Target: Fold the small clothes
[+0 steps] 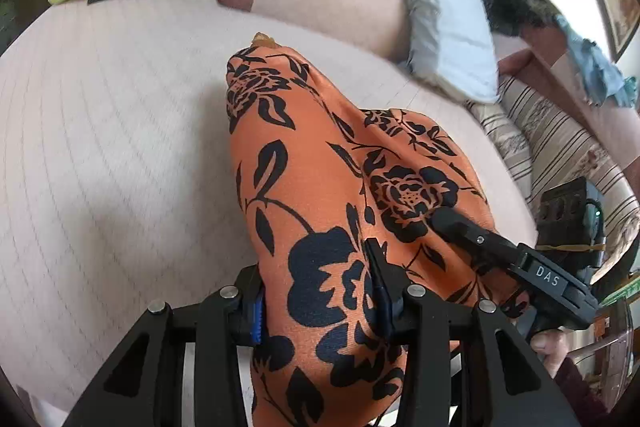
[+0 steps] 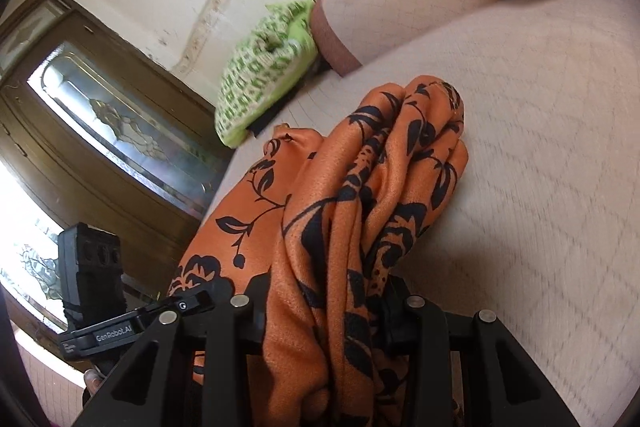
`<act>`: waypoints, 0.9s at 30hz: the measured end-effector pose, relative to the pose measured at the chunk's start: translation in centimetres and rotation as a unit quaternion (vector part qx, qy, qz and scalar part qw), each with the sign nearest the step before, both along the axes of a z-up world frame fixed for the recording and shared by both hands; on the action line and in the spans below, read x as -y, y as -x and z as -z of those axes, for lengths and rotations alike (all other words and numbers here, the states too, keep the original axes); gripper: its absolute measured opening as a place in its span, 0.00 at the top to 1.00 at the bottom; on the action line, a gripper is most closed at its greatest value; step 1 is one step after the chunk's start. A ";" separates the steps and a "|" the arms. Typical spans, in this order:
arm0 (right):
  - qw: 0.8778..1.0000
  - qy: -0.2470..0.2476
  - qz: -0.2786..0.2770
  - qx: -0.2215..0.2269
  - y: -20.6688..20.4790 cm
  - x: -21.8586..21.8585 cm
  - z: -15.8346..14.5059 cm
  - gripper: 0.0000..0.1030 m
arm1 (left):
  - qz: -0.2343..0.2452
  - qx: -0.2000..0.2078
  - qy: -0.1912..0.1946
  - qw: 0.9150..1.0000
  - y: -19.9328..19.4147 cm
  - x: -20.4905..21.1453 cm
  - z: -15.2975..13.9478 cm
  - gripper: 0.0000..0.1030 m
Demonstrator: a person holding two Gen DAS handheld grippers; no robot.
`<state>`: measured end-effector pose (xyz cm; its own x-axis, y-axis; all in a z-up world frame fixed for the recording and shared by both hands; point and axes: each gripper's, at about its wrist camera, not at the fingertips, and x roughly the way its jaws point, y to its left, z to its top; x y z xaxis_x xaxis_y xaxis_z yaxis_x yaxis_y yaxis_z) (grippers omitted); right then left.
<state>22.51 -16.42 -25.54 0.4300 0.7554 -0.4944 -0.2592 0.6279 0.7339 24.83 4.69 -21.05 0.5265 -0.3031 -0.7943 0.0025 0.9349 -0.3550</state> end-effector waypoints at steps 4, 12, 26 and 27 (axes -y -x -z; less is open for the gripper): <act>0.999 0.024 -0.004 -0.023 0.9 -0.3 2.0 0.62 | -0.006 -0.035 -0.028 0.999 0.0 0.8 2.5 0.57; 0.995 0.072 0.032 -0.056 1.8 1.8 1.1 0.43 | -0.045 -0.029 -0.136 0.989 0.3 2.7 0.0 0.32; 0.981 0.138 0.065 0.121 8.9 5.1 -13.2 0.40 | -0.074 0.139 -0.288 0.945 5.3 8.1 -11.8 0.15; 0.979 0.140 0.063 0.131 9.3 4.9 -13.8 0.40 | -0.074 0.146 -0.290 0.943 5.5 8.3 -12.3 0.15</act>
